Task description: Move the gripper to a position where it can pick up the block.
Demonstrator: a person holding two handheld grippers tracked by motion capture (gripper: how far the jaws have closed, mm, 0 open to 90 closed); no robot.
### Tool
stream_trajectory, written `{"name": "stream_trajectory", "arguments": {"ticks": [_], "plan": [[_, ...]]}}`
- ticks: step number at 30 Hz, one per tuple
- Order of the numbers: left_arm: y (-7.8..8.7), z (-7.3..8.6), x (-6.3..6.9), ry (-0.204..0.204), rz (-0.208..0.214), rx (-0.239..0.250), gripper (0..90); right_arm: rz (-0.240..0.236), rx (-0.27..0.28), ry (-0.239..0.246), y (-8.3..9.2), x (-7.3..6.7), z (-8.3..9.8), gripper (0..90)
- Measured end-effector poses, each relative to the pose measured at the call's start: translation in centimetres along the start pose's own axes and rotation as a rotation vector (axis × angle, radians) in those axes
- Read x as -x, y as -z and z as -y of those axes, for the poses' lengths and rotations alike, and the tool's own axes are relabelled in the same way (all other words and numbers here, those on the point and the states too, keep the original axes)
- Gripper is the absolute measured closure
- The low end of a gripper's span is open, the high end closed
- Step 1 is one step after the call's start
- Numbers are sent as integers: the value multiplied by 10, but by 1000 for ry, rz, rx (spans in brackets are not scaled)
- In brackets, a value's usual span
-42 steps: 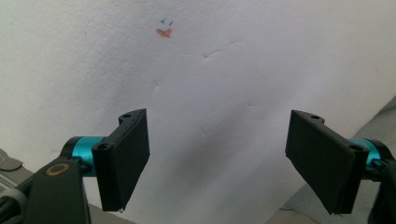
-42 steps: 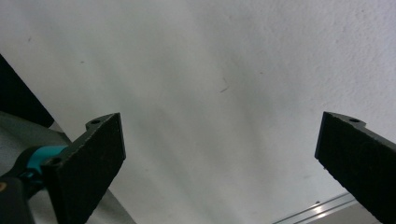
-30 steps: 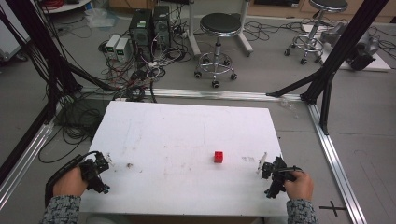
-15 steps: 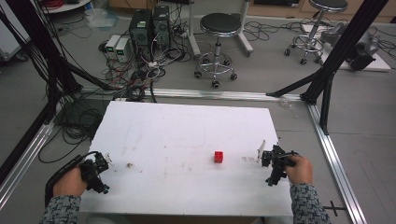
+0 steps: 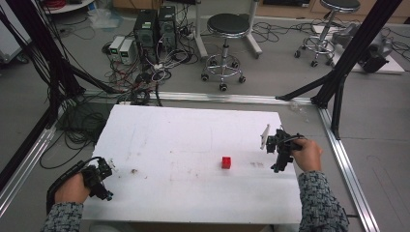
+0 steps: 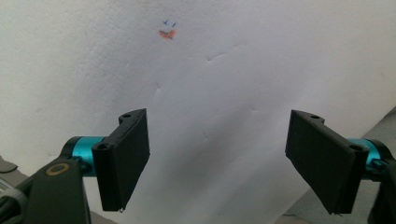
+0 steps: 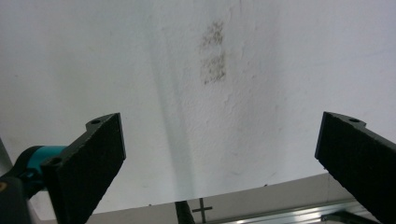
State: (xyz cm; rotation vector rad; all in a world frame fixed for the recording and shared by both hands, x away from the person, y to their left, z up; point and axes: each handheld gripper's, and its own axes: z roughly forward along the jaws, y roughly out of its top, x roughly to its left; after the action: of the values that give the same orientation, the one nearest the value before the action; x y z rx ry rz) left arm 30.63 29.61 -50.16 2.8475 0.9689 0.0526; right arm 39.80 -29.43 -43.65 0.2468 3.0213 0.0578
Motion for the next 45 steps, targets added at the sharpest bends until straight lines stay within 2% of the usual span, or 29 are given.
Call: {"name": "stream_trajectory", "arguments": {"ticks": [3, 6, 7, 10, 11, 14, 15, 18, 25, 26, 27, 28, 32, 35, 38, 45], "plan": [[0, 0, 0, -4, -2, 0, 221, 0, 2, 10, 6, 4, -8, 8], [1, 0, 0, -4, -1, 3, 221, 0, 15, 45, 11, 11, -25, 9], [1, 0, 0, -4, -1, 3, 221, 0, 15, 45, 11, 11, -25, 9], [1, 0, -1, -4, -2, 5, 221, -24, 18, 61, 11, 15, -43, 8], [1, 0, -1, -4, -2, 5, 221, -24, 18, 61, 11, 15, -43, 8], [2, 1, -1, -2, -5, 7, 220, -43, 15, 56, 2, 19, -61, 8], [2, 1, -1, -2, -5, 7, 221, -43, 15, 56, 2, 19, -61, 8], [3, 1, -2, -5, -4, 6, 221, -44, 5, 80, -12, 20, -78, 9], [2, 1, -2, 3, -2, 14, 221, -45, -5, 94, -28, 19, -95, 8], [3, 1, -2, 2, -3, 13, 221, -39, -3, 72, -31, 20, -99, 9], [3, 1, -2, 3, -3, 14, 221, -39, -3, 72, -31, 20, -99, 9], [3, 2, -2, 8, 0, 15, 221, -39, 5, 45, -34, 21, -103, 8], [3, 2, -2, 5, 1, 18, 221, -52, 17, 24, -38, 21, -110, 8], [4, 2, -2, 6, 0, 20, 221, -70, 20, 40, -44, 19, -116, 9], [3, 2, -2, 4, 3, 20, 221, -70, 6, 83, -53, 14, -122, 9], [4, 2, -2, 8, 5, 24, 221, -76, 7, 103, -63, 7, -131, 9]]}}
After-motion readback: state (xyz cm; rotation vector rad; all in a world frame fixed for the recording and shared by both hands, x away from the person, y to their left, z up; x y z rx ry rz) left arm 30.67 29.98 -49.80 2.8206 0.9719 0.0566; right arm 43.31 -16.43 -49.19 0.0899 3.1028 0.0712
